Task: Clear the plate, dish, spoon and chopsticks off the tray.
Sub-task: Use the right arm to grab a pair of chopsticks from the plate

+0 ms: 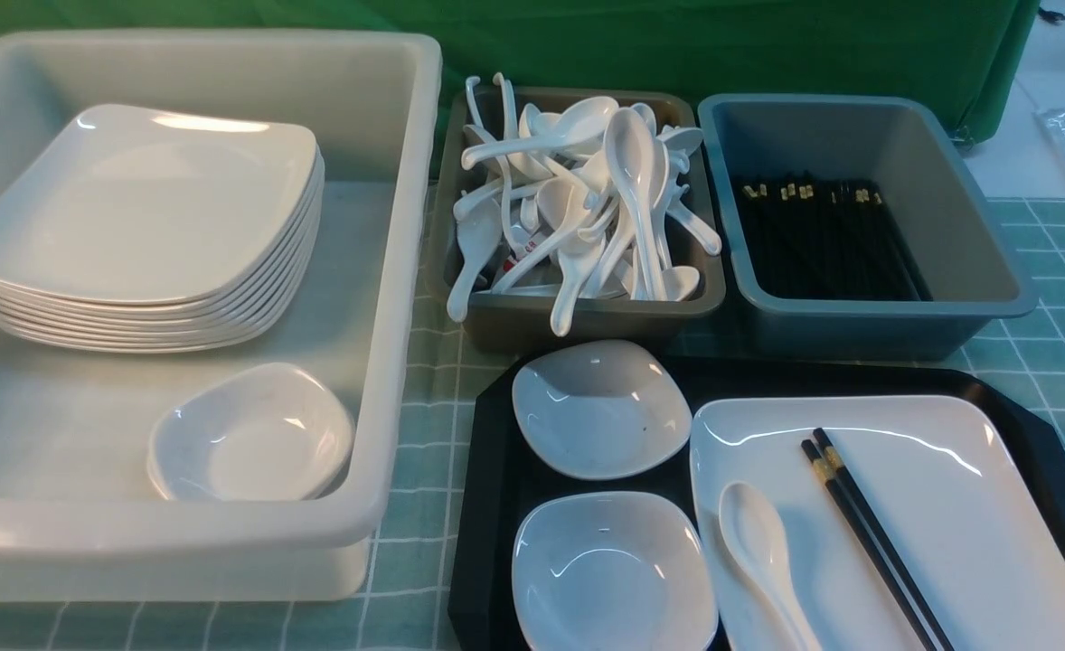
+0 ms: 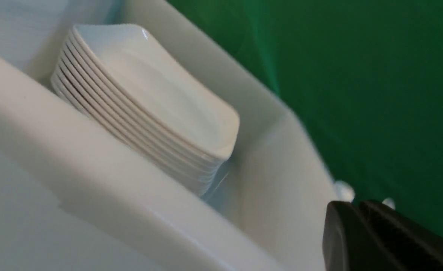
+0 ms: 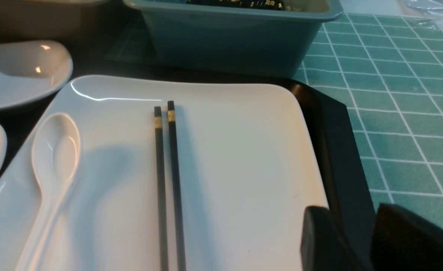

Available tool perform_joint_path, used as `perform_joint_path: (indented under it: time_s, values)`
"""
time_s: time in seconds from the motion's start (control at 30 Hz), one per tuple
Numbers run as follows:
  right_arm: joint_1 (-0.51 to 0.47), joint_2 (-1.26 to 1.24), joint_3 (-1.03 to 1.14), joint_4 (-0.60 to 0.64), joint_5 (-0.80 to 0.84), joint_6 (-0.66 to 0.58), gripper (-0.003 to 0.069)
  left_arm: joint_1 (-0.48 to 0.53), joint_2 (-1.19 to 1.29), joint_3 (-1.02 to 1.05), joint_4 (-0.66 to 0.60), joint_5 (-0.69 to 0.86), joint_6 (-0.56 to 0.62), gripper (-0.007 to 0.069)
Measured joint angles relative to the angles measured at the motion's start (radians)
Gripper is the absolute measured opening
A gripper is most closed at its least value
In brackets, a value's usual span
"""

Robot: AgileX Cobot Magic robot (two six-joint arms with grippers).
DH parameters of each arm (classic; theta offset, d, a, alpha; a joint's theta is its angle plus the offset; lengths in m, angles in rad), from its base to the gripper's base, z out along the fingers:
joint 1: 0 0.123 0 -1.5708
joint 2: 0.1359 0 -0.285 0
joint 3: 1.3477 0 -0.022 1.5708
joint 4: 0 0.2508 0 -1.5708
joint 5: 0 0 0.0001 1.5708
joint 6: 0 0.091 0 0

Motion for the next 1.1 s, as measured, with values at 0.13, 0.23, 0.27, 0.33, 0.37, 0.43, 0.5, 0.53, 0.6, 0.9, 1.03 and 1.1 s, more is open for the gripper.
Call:
perform_joint_path:
  time_s: [0.13,0.23,0.27,0.33,0.37,0.43,0.5,0.53,0.6,0.9,1.03,1.1]
  values:
    - [0.0,0.0,0.0,0.0,0.0,0.0,0.0241,-0.001,0.0,-0.012,-0.003,-0.102,-0.063,0.0017]
    - [0.0,0.0,0.0,0.0,0.0,0.0,0.0241,-0.02,-0.002,-0.114,0.148,0.0,-0.078,0.0017]
    - [0.0,0.0,0.0,0.0,0.0,0.0,0.0241,-0.036,0.003,-0.18,0.204,0.055,-0.077,0.0017]
    - [0.0,0.0,0.0,0.0,0.0,0.0,0.0241,-0.061,0.037,-0.263,0.262,0.15,-0.056,0.0017]
    - [0.0,0.0,0.0,0.0,0.0,0.0,0.0241,-0.073,0.062,-0.288,0.27,0.195,-0.034,0.0017]
    - [0.0,0.0,0.0,0.0,0.0,0.0,0.0241,-0.095,0.128,-0.349,0.276,0.295,0.028,0.0017]
    - [0.0,0.0,0.0,0.0,0.0,0.0,0.0241,-0.123,0.202,-0.403,0.249,0.402,0.13,0.0017]
    - [0.0,0.0,0.0,0.0,0.0,0.0,0.0241,-0.141,0.261,-0.429,0.227,0.462,0.198,0.0017]
    - [0.0,0.0,0.0,0.0,0.0,0.0,0.0241,-0.178,0.398,-0.502,0.143,0.623,0.404,0.0017]
    - [0.0,0.0,0.0,0.098,-0.099,0.221,0.0241,-0.282,0.731,-0.631,-0.039,0.763,0.675,0.0017]
    - [0.0,0.0,0.0,0.135,-0.198,0.422,0.0241,-0.282,0.778,-0.631,-0.027,0.753,0.702,0.0017]
    - [0.001,0.0,-0.001,0.143,-0.256,0.515,0.0237,-0.282,0.802,-0.631,-0.018,0.732,0.717,0.0017]
